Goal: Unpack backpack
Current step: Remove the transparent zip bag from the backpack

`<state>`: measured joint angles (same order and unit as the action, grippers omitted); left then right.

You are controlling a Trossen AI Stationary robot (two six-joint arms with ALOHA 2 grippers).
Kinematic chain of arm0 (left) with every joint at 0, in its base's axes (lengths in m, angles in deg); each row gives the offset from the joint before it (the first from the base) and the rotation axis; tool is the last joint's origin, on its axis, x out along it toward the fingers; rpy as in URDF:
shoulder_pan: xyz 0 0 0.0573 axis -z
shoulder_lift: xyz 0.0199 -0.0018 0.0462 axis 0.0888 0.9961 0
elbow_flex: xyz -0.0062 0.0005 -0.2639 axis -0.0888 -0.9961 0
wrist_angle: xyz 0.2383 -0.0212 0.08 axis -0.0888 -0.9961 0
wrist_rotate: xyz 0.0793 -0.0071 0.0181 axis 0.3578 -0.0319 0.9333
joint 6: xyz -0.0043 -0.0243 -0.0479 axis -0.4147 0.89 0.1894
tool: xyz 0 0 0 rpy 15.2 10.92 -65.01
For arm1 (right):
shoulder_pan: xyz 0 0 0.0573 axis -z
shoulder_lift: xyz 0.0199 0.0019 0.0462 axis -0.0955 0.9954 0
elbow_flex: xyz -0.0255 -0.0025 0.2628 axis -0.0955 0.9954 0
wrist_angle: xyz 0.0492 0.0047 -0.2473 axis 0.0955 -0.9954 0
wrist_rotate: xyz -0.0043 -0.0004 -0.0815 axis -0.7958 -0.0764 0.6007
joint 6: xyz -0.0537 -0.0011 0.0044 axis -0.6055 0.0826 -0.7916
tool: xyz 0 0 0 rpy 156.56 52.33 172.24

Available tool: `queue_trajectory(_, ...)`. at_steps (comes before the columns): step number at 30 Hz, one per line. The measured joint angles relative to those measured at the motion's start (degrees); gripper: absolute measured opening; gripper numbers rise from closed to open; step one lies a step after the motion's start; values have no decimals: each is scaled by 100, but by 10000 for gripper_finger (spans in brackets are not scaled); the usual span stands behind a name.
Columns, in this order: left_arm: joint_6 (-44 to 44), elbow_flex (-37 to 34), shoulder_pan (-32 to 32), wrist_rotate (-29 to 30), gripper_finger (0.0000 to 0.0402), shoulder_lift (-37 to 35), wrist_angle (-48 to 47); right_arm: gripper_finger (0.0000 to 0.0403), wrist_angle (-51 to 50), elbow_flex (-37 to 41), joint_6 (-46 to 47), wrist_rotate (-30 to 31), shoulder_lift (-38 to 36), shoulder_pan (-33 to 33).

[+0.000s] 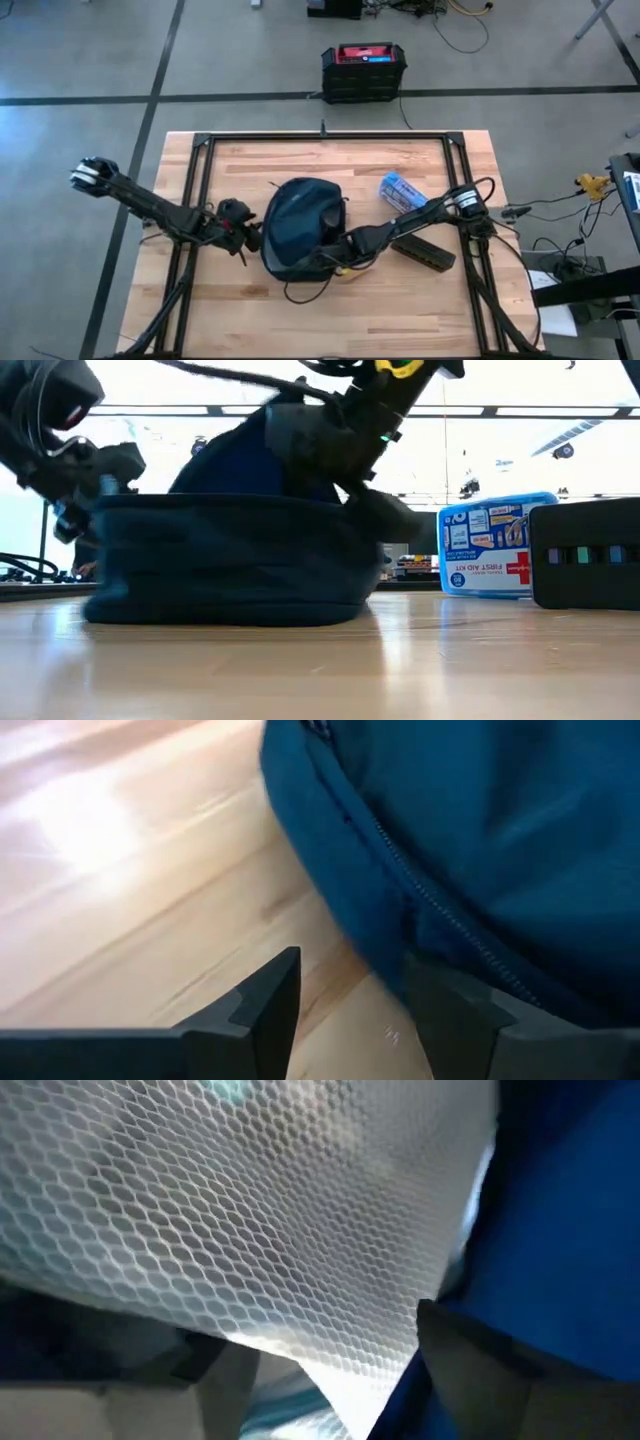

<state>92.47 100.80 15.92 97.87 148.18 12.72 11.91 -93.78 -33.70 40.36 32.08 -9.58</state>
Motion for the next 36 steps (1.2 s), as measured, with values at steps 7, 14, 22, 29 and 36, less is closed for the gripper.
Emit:
queue_trajectory(7,43,-289,0,-126,148,645,923,114,582,7,405,-888,-24,97)
queue_trajectory(14,-234,6,0,-303,133,560,324,7,724,-2,781,-991,-35,149)
queue_trajectory(22,-532,1730,361,-413,117,-345,-2454,1,973,-11,1496,-405,-249,329)
queue_trajectory(29,-1123,2362,2339,1213,116,164,-1301,0,1004,165,2474,-378,-361,724)
queue_trajectory(36,-1118,2168,3215,3165,111,1812,105,0,1499,251,2572,-988,-352,779)
